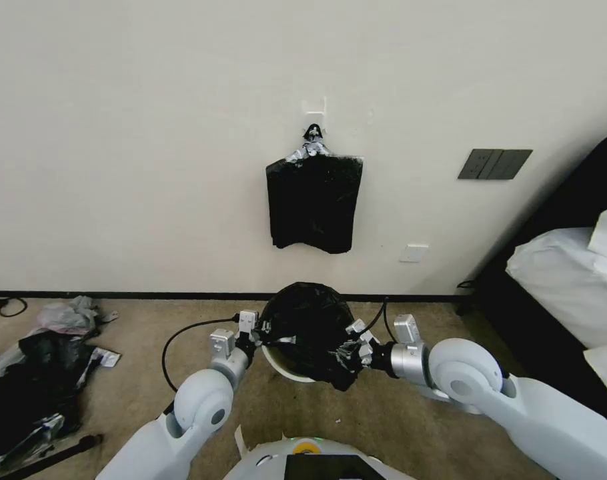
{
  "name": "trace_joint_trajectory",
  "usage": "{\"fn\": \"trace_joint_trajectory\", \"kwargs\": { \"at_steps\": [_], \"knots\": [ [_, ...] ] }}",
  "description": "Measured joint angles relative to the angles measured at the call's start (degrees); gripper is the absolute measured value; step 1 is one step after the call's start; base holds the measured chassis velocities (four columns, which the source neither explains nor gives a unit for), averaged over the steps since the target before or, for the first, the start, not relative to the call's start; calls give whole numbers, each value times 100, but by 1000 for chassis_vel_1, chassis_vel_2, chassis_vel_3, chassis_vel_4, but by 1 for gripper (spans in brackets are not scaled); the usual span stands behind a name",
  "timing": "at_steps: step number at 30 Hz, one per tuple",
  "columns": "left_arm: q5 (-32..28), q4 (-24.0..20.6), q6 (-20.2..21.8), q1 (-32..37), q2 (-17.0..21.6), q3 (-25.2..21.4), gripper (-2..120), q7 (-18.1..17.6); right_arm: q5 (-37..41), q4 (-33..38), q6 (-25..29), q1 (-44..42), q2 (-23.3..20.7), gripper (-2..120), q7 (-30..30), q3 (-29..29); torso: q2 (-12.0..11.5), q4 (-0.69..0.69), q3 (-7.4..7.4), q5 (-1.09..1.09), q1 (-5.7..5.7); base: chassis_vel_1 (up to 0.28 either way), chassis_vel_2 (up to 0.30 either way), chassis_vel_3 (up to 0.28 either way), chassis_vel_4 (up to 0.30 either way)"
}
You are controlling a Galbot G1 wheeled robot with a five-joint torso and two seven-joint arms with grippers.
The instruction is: Place a trash bag onto the trash bin.
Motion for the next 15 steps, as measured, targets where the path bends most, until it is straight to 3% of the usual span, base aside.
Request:
{"fn": "trace_joint_trajectory", "kwargs": {
  "at_steps": [6,15],
  "knots": [
    [-180,27,45,-59,-39,-13,1,-145,-13,177,60,-49,32,0,23,141,0,0,0,0,0,0,0,0,0],
    [-850,122,156,-370,-213,-51,1,-714,-251,988,196,-527,120,0,137,461,0,0,0,-1,0,0,0,0,0]
  ]
}}
